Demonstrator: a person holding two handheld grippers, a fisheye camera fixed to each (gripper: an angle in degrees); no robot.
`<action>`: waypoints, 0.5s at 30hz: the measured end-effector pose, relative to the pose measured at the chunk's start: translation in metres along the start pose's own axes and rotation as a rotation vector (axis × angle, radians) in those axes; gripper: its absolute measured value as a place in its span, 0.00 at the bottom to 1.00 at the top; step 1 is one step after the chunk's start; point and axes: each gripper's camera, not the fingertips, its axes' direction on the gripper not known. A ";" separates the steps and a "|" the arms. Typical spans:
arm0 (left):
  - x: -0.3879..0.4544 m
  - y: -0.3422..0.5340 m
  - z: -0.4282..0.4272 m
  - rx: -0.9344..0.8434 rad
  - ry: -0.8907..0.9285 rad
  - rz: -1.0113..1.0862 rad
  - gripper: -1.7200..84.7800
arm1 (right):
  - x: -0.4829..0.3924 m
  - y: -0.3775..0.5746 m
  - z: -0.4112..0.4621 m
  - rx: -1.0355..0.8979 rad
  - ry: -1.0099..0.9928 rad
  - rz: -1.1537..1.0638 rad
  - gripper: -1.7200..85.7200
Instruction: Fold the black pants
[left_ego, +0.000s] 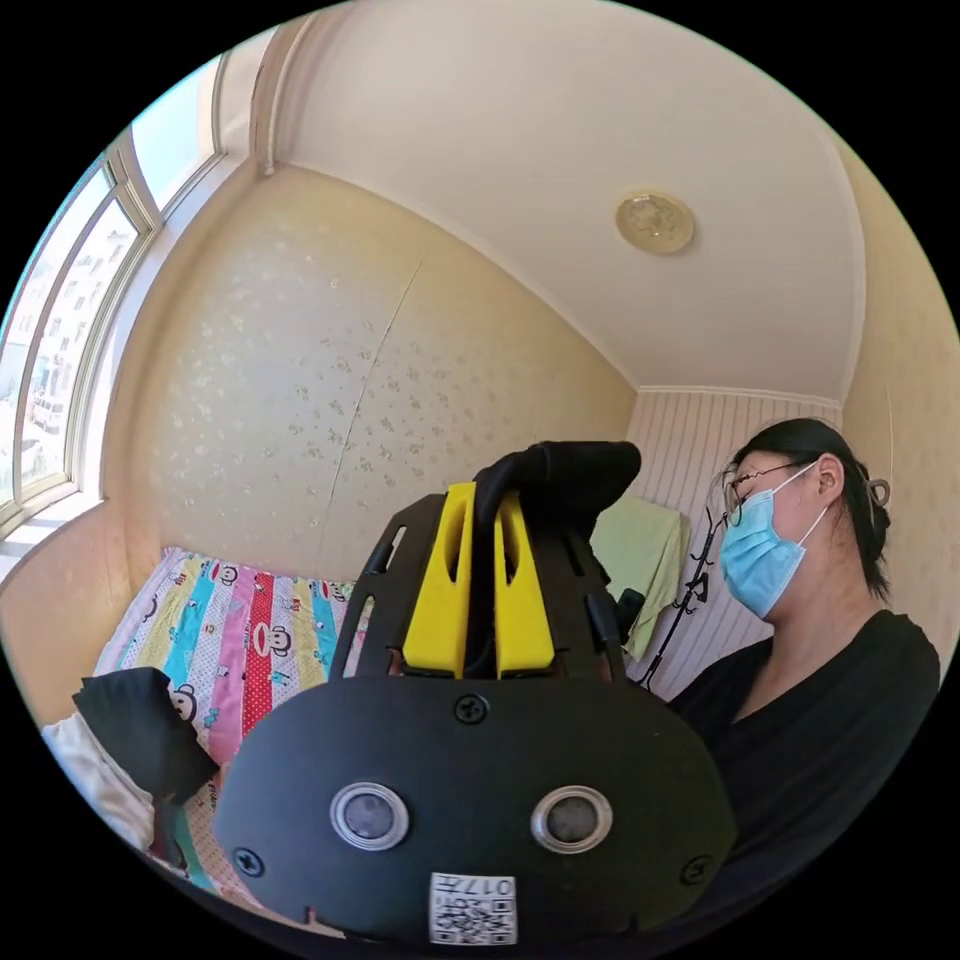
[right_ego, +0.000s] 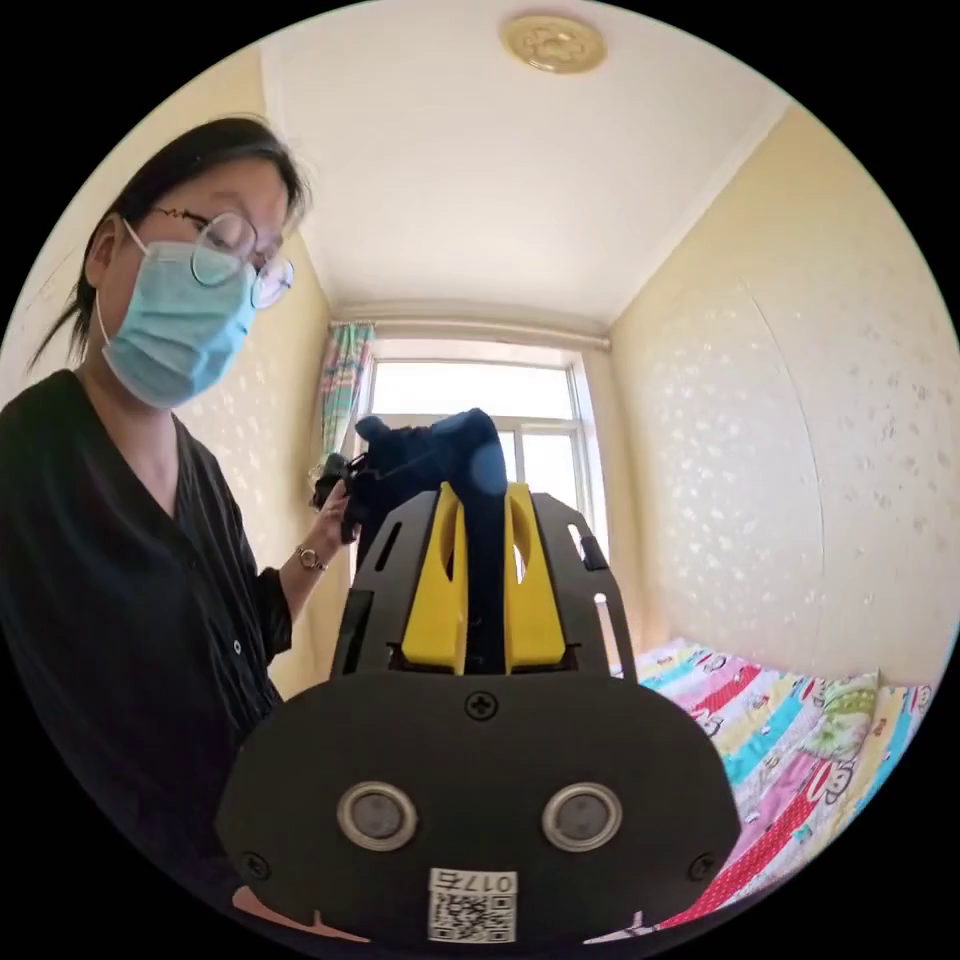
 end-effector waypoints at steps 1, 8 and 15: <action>0.000 -0.008 -0.001 0.003 0.003 0.003 0.03 | -0.010 -0.021 0.008 0.023 0.031 -0.041 0.10; -0.001 -0.127 0.015 0.018 0.059 0.141 0.04 | -0.036 -0.126 0.062 0.014 0.354 -0.136 0.09; -0.157 -0.272 0.233 -0.288 -0.210 -0.037 0.11 | 0.191 -0.158 0.211 -0.394 0.731 0.082 0.11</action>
